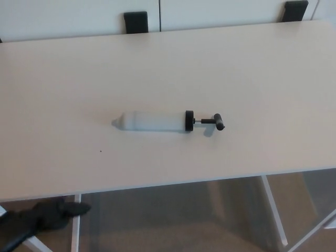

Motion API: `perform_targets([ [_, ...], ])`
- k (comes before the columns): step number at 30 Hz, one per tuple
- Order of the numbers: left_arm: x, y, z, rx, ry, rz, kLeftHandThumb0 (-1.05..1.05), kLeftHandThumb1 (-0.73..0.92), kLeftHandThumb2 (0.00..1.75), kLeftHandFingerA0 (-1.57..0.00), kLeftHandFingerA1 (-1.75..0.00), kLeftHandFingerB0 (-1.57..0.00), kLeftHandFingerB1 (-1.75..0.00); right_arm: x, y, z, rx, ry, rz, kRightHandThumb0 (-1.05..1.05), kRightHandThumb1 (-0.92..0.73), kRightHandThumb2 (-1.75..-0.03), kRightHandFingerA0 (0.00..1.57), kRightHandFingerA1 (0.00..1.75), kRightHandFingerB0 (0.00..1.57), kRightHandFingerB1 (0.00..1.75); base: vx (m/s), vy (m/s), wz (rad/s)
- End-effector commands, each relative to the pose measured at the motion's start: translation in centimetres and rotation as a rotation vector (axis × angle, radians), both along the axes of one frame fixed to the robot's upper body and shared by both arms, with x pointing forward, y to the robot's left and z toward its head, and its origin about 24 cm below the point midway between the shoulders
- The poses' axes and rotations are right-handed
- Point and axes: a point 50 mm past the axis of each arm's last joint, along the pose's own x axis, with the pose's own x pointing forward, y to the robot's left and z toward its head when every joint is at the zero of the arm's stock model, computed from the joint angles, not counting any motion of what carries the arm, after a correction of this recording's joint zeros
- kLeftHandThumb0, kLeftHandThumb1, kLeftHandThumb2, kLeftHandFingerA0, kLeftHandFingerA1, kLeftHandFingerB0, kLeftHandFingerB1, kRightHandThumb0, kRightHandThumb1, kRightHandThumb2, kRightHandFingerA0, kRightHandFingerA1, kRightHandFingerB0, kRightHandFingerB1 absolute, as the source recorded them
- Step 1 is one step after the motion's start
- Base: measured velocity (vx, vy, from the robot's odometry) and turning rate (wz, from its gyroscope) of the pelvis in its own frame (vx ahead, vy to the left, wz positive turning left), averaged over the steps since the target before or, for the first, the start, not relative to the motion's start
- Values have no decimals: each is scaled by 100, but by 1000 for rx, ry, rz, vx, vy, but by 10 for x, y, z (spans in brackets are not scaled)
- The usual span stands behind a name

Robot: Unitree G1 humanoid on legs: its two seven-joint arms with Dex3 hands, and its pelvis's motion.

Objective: The robot walks towards a desk on which an air pump is kept in the middle. It lifts it up and holds it with its left hand and uses its right hand to compress it by pushing its handle inwards.

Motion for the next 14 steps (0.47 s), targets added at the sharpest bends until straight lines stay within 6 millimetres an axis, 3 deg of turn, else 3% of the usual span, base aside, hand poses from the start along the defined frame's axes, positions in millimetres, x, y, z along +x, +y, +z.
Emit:
perform_targets([
  [1,-81,80,4,-612,380,-295,-75,62,59,-32,-39,-28,-32,-48,-29,-75,-4,254,-3,-81,-87,-67,38,38,25,28,0,0,0],
  [3,-81,88,0,-617,416,-257,-75,62,59,-32,-39,-28,-32,-51,-36,-86,4,317,-39,-81,-87,-67,38,38,25,28,0,0,0],
  [4,-80,98,-4,-604,425,-204,-83,68,61,-33,-38,-29,-31,-52,-44,-98,7,378,-78,-78,-69,-103,30,52,18,44,0,0,0],
  [6,-78,107,-8,-588,417,-161,-83,68,61,-33,-38,-29,-31,-51,-50,-108,7,421,-108,-78,-69,-103,30,52,18,44,0,0,0],
  [7,-81,112,-17,-625,444,-71,-67,64,59,-35,-39,-28,-31,-49,-55,-118,4,468,-128,-78,-67,-102,30,52,18,44,0,0,0],
  [9,-85,117,-27,-675,484,31,-67,64,59,-35,-39,-28,-31,-48,-61,-129,1,520,-148,-78,-67,-102,30,52,18,44,0,0,0],
  [10,-88,117,-41,-686,477,128,-58,52,92,-36,-55,-18,-44,-47,-63,-138,-1,593,-167,-77,-89,-67,30,49,19,32,0,0,0],
  [14,-92,114,-70,-676,443,351,-61,56,92,-36,-54,-22,-44,-46,-67,-152,-19,719,-175,-76,-90,-67,27,52,17,33,0,0,0],
])
